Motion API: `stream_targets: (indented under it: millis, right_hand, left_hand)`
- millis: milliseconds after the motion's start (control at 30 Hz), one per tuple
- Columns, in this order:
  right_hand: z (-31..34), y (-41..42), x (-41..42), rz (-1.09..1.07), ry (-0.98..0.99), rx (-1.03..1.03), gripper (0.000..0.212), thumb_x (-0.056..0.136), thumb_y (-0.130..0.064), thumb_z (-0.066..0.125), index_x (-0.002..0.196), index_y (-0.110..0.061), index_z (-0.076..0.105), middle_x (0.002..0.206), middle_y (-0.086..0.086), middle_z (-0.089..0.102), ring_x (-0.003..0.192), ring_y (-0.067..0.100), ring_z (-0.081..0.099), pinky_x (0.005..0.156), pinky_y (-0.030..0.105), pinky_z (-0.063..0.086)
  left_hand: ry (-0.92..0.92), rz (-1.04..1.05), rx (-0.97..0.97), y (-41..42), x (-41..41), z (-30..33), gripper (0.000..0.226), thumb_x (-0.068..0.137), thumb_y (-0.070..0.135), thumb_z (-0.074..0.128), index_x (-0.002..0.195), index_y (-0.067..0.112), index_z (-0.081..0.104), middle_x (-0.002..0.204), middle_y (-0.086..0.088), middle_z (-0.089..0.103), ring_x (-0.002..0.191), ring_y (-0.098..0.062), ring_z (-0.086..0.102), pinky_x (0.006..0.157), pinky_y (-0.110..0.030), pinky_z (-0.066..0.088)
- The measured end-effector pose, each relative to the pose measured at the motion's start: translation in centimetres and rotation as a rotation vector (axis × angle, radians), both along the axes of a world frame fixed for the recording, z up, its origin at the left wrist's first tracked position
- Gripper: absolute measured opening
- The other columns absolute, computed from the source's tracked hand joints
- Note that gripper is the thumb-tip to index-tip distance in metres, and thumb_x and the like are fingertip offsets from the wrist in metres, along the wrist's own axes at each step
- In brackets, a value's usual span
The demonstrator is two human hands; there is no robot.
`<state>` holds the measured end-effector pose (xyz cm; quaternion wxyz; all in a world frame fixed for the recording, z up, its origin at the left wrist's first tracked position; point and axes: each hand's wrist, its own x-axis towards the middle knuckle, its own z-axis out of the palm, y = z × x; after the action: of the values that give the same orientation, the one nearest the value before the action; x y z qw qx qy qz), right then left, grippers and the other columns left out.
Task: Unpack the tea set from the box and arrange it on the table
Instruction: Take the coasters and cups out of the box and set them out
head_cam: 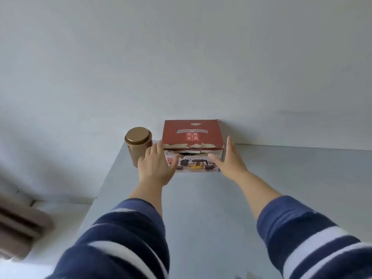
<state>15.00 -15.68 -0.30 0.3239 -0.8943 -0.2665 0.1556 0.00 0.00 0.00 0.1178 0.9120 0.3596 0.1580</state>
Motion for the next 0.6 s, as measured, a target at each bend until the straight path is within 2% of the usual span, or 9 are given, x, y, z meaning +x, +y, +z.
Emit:
stream_targets:
  millis: [100, 167, 267, 400, 533, 600]
  right_hand:
    - [-1.3, 1.4, 1.2, -0.096, 0.109, 0.103, 0.092, 0.084, -0.043, 0.067, 0.153, -0.020, 0.012, 0.156, 0.003, 0.032, 0.141, 0.025, 0.034, 0.111, 0.039, 0.033]
    - [-1.7, 1.8, 1.7, -0.137, 0.119, 0.161, 0.085, 0.082, -0.032, 0.072, 0.151, -0.019, 0.024, 0.150, 0.003, 0.042, 0.137, 0.024, 0.040, 0.107, 0.033, 0.036]
    - [-1.6, 1.8, 1.7, -0.172, 0.105, 0.215, 0.082, 0.083, -0.022, 0.072, 0.151, -0.020, 0.026, 0.150, 0.002, 0.042, 0.138, 0.022, 0.040, 0.104, 0.027, 0.035]
    - [-2.0, 1.6, 1.2, -0.190, 0.106, 0.253, 0.082, 0.081, -0.021, 0.074, 0.149, -0.024, 0.030, 0.144, 0.000, 0.051, 0.131, 0.021, 0.048, 0.101, 0.028, 0.041]
    - [-2.0, 0.5, -0.5, -0.184, 0.034, 0.261, 0.075, 0.082, -0.021, 0.071, 0.146, -0.028, 0.034, 0.130, -0.006, 0.060, 0.116, 0.016, 0.057, 0.090, 0.026, 0.048]
    - [-2.3, -0.2, -1.4, -0.185, 0.033, 0.269, 0.071, 0.083, -0.021, 0.066, 0.146, -0.031, 0.033, 0.129, -0.010, 0.058, 0.115, 0.014, 0.056, 0.093, 0.029, 0.049]
  left_hand:
    - [-0.067, 0.079, -0.249, 0.8, 1.5, -1.4, 0.068, 0.088, 0.064, 0.038, 0.141, 0.021, 0.031, 0.140, 0.000, 0.048, 0.123, -0.023, 0.052, 0.087, -0.042, 0.050]
    - [-0.105, 0.103, -0.320, 1.0, 2.2, -1.9, 0.070, 0.087, 0.065, 0.042, 0.140, 0.021, 0.032, 0.140, 0.001, 0.049, 0.118, -0.023, 0.056, 0.081, -0.040, 0.051]
    - [-0.157, 0.112, -0.349, 1.0, 2.6, -2.1, 0.074, 0.083, 0.068, 0.047, 0.139, 0.021, 0.031, 0.135, 0.003, 0.053, 0.114, -0.022, 0.059, 0.079, -0.037, 0.051]
    - [-0.186, 0.146, -0.340, 0.5, 2.4, -2.4, 0.081, 0.077, 0.072, 0.053, 0.137, 0.022, 0.031, 0.132, 0.003, 0.055, 0.109, -0.023, 0.062, 0.076, -0.035, 0.051]
    - [-0.184, 0.182, -0.322, -0.7, 1.5, -2.4, 0.082, 0.077, 0.069, 0.055, 0.137, 0.019, 0.031, 0.135, 0.002, 0.053, 0.110, -0.024, 0.061, 0.076, -0.036, 0.051]
    - [-0.184, 0.190, -0.310, -1.4, 1.0, -2.6, 0.079, 0.078, 0.065, 0.057, 0.136, 0.018, 0.031, 0.134, 0.002, 0.052, 0.107, -0.024, 0.061, 0.071, -0.033, 0.049]
